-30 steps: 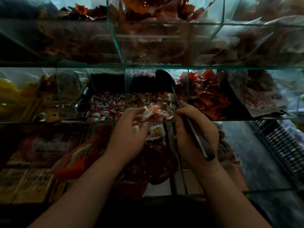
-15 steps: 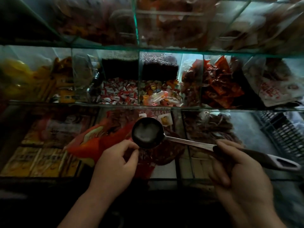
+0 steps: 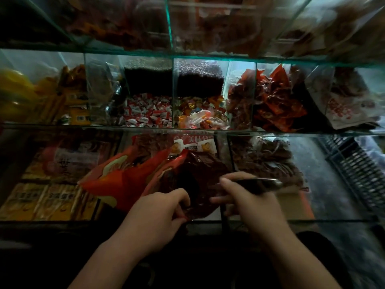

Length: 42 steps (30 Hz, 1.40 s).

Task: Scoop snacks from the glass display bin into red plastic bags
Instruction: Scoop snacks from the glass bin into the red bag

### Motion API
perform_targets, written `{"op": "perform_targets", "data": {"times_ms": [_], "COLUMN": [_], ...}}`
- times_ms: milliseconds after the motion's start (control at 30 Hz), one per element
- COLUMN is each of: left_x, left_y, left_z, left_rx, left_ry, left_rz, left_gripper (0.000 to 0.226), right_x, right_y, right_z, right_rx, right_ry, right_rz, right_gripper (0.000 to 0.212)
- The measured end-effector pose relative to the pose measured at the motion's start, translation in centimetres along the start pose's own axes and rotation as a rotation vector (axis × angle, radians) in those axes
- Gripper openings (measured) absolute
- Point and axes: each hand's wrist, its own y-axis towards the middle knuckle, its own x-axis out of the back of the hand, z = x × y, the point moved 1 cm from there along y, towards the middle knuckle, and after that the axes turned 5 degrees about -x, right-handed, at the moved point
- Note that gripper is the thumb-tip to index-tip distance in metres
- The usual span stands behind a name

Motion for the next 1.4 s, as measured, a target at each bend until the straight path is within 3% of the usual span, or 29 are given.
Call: {"op": "perform_targets", "data": {"times_ms": [133,233,333,433,633,800,1000,1167,1300,1400], "left_x": [0.0,0.4,0.8,0.7,0.1,-0.6,-0.8,-0.6,-0.9,-1.0], "left_y": [0.1,-0.4,-1.1,-1.3,-0.5,-0.4,0.2,0.5,0.4,0.3], "left_z": [0.2,0.8,1.2,1.5,1.8,2.4,2.5,2.2,2.9,2.5], "left_rx": [-0.003,0.036,0.123,0.187,0.156,0.259,0.292,0.297,0.309,0.278], "left_ry": [-0.009,-0.062,-0.147,-0.194,0.073,-0.066,-0.239,-0.297,-0.408,-0.486], "left_rz": [0.001,-0.039,-0.310,-0.592,-0.757,-0.584,-0.505,-0.469,-0.412,-0.334], "left_gripper": [0.031,0.028,0.017,0.017,0.019,0.012,0.062,0.067,0.070,0.077], "right_x": [-3.1,-4.2,-4.1,-4.1,-5.1,-5.8,-7.0,-6.8,-5.4,-5.6], "right_y": [3.2,4.6,5.5,6.5,8.2,8.1,8.3,6.8,6.4,6.7], "right_z": [0.7,1.7,2.0,0.9,-1.5,-2.2,-3.8,-3.5,-2.9,-3.3], "right_rx": [0.075,0.145,0.289,0.279,0.225,0.130,0.035,0.016,-0.105,-0.121], "right_ry": [-0.547,-0.713,-0.845,-0.867,-0.729,-0.556,-0.372,-0.153,0.135,0.026], "right_rz": [0.093,0.111,0.097,0.114,0.005,0.038,-0.032,-0.104,-0.126,-0.103], "right_gripper": [0.011,0.019,0.013,0.013,0.015,0.013,0.020,0.006,0.011,0.020]}}
